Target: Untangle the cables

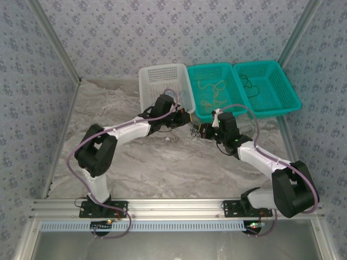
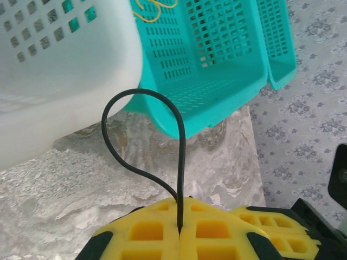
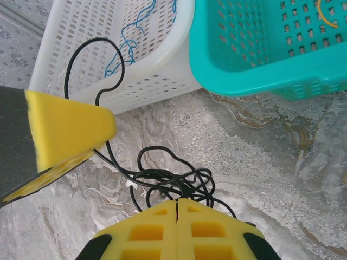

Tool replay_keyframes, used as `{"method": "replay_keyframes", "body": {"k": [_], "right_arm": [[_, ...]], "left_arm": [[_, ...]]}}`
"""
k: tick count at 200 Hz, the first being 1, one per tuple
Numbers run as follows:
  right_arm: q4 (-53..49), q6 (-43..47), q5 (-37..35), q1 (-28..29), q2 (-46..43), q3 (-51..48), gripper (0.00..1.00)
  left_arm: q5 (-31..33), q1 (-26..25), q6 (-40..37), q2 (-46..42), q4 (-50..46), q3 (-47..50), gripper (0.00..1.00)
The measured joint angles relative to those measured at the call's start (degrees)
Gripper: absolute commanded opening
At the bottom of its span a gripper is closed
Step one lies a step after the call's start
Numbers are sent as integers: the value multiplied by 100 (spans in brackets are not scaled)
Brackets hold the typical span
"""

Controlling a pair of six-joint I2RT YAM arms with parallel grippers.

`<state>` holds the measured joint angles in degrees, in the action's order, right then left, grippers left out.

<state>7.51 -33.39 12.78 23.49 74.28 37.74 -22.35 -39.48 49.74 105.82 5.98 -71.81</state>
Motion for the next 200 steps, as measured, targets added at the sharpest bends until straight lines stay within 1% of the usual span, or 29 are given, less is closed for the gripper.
{"method": "replay_keyframes", "body": {"k": [43,85,116,142,161,200], "right_arm": [[-284,-2,-214,-101,0,0,0],[-601,-13,-411,-313,-70,-2,0],[-787,-22,-501,-404,-219,-2,0],[-1130,-66,-767,-446,-297,-4,0],[-1467,-120,-1023,-531,-367,-50,0],[-2118,-332,-1421,-951,-483,-326,0]], "left_arm": [[656,28,-57,-328,-479,179,0],[984,289,96,-595,-544,647,0],[1152,348,87,-612,-754,697,0],[1274,337,68,-723,-922,813,0],[1488,337,72,-866,-1106,992,0],[2076,339,205,-1078,-1445,1556,0]]}}
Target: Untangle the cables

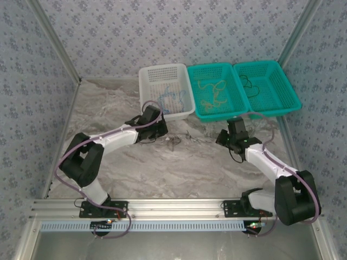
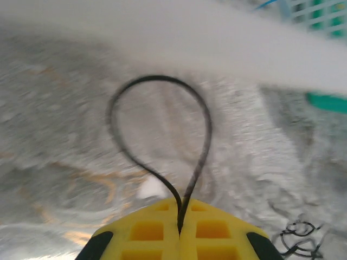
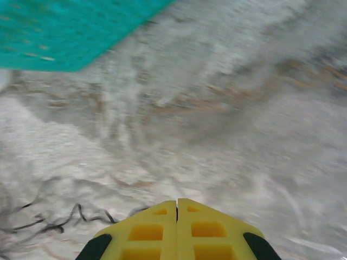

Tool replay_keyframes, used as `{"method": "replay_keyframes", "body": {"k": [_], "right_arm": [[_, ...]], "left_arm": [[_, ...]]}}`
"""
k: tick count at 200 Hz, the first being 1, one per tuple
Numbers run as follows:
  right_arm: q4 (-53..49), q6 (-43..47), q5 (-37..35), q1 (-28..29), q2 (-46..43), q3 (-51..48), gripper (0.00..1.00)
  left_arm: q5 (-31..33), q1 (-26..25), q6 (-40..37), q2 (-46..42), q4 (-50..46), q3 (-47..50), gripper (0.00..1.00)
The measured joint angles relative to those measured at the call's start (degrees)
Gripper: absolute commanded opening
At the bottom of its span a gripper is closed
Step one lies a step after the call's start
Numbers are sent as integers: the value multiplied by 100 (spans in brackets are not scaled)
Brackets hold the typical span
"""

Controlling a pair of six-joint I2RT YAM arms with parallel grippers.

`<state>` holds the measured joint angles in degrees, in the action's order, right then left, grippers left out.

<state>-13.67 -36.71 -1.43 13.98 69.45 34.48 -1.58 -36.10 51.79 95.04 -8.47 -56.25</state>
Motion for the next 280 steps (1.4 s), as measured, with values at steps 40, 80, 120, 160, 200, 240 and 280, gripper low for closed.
{"method": "replay_keyframes", "body": {"k": [40,80,120,160,200,240,280], "right_arm": [[-111,59,216,-223,-125,-205,1],[175,415,658,11,-306,-208,7],[372,671,1141,157,-348,-188,31],[424,962,1119,551,-476,-111,75],[765,1082,1038,1084,-553,-92,100],[1526,1123,1213,1519,-533,-94,95],[2352,1244,1768,1547,-20,-46,89]], "left_arm": [[234,-2,31,-11,-186,140,0],[232,-195,-214,109,-350,-116,10],[208,-608,-761,291,-378,-568,1],[-81,-752,-1088,291,-332,-758,0],[-535,-737,-1285,291,-216,-949,0],[-1126,-605,-1318,210,61,-992,0],[-1742,-330,-1261,70,505,-992,0]]}}
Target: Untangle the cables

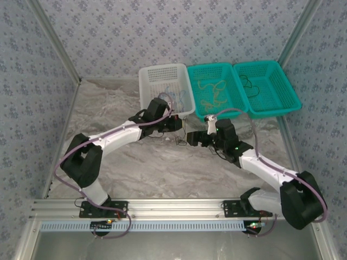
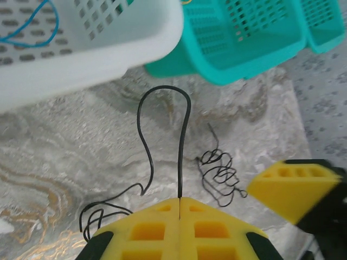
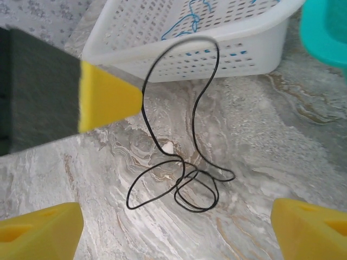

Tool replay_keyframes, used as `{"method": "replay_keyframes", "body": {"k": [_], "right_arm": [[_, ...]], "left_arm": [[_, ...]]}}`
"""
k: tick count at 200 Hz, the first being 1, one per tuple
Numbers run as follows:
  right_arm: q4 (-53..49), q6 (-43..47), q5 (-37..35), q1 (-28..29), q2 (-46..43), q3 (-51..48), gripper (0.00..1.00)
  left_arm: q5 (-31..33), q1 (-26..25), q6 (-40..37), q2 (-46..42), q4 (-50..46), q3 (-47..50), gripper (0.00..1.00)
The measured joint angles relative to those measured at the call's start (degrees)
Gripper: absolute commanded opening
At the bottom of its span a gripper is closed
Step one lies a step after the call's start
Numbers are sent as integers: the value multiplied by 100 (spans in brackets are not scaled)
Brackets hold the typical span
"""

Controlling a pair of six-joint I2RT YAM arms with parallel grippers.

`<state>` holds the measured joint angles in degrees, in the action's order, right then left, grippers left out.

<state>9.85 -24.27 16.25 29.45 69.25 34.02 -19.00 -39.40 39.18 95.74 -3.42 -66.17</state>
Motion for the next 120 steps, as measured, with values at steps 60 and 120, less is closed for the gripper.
{"method": "replay_keyframes", "body": {"k": [60,120], "right_arm": [[1139,181,-22,81,1067,153,74],[1609,476,-612,404,1281,361,5]], "left_arm": [[-570,31,144,-83,343,0,0],[-719,31,166,-238,369,0,14]]}}
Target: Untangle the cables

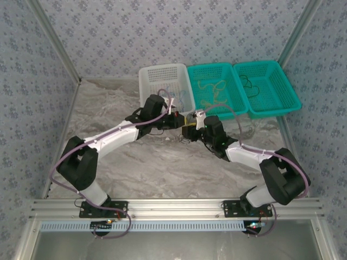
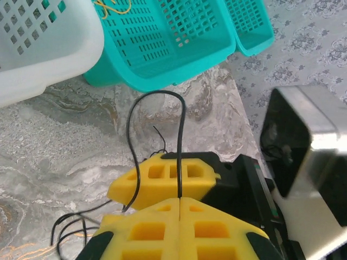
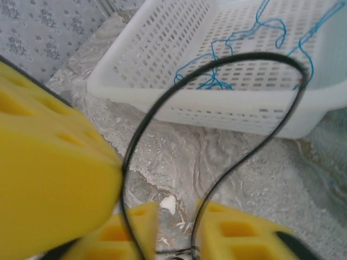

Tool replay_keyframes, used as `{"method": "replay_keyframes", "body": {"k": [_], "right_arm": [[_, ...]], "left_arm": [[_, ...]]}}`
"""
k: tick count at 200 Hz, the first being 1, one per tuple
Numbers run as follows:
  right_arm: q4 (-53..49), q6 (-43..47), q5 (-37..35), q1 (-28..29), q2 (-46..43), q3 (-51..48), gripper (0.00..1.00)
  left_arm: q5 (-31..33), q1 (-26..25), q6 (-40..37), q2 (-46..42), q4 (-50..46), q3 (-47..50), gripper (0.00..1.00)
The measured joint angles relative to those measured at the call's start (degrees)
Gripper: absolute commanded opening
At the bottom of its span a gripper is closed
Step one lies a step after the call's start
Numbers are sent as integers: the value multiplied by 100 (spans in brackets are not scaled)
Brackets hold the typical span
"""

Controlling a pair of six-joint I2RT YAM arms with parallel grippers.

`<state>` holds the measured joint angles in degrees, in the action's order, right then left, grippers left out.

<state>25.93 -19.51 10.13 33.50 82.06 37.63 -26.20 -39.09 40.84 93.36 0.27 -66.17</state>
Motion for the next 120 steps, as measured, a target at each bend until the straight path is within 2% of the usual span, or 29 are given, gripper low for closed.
{"method": "replay_keyframes", "body": {"k": [7,20,25,38,54,68,120], "right_arm": [[-20,4,-48,2,-37,2,1],[-105,-33,-74,-31,-155,2,0],[-136,-52,-70,-50,-201,2,0],[-212,-125,-13,-144,-356,2,0],[-332,-313,98,-339,-564,2,0],[-459,-540,219,-553,-713,2,0],[-927,-1700,678,-1344,-942,9,0]], "left_arm": [[0,13,-42,-4,-15,0,26],[13,35,-133,-33,-44,0,66],[26,46,-151,-66,-42,17,76],[127,92,-278,-245,-4,166,92],[330,157,-446,-595,-2,470,97],[452,208,-575,-809,90,706,97],[452,160,-988,-706,872,1458,86]]}}
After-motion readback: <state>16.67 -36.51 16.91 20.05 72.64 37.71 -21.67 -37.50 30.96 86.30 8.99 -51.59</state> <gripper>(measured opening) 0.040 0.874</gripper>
